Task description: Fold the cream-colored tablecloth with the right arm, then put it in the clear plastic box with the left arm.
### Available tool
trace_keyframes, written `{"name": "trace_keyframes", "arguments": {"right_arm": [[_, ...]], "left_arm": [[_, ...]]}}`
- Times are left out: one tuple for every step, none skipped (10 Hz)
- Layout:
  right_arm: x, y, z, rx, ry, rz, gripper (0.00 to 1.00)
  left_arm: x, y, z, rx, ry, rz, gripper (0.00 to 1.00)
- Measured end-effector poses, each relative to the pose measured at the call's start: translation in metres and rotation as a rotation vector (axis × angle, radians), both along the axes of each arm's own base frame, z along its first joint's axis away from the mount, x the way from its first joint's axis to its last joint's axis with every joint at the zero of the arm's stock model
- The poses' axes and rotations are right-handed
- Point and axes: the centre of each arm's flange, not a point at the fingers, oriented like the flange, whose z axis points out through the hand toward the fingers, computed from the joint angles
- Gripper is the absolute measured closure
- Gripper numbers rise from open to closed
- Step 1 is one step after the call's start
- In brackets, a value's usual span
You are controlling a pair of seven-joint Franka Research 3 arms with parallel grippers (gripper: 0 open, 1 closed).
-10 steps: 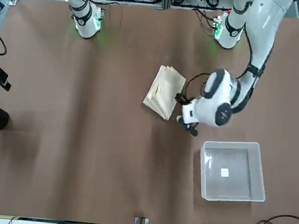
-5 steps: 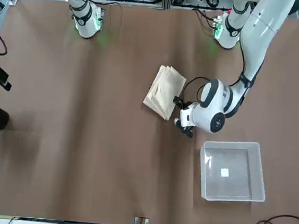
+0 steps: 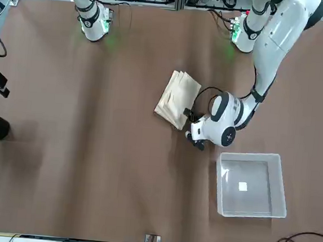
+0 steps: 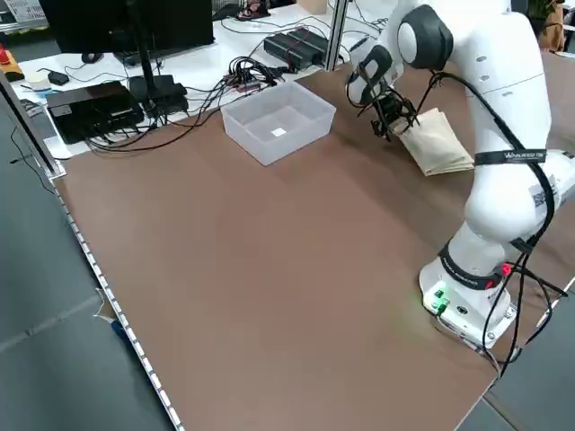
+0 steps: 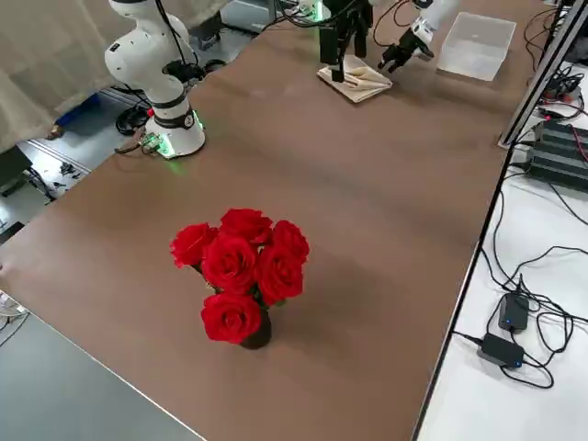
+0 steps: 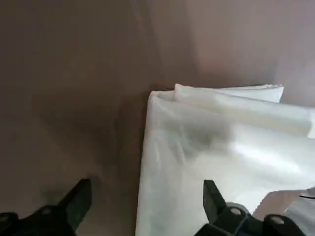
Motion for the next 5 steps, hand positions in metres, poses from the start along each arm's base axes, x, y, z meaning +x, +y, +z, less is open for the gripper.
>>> {"name": "trace_keyframes", "arguments": {"right_arm": [[0.001,0.008,0.006,-0.003,-0.014,0.014,0.0],[0.0,0.014,0.015,-0.005,-0.032,0.023,0.0],[0.0,0.015,0.019,-0.006,-0.038,0.025,0.0],[0.0,0.015,0.017,-0.006,-0.033,0.025,0.0],[0.001,0.014,0.015,-0.006,-0.028,0.026,0.0]], "left_arm": [[-0.002,-0.006,0.002,-0.017,0.008,0.004,0.0],[-0.006,-0.014,0.005,-0.029,0.01,-0.004,0.0],[-0.009,-0.019,0.006,-0.034,0.012,-0.012,0.0],[-0.012,-0.022,0.006,-0.035,0.016,-0.018,0.0],[-0.013,-0.022,0.004,-0.034,0.018,-0.019,0.0]]}}
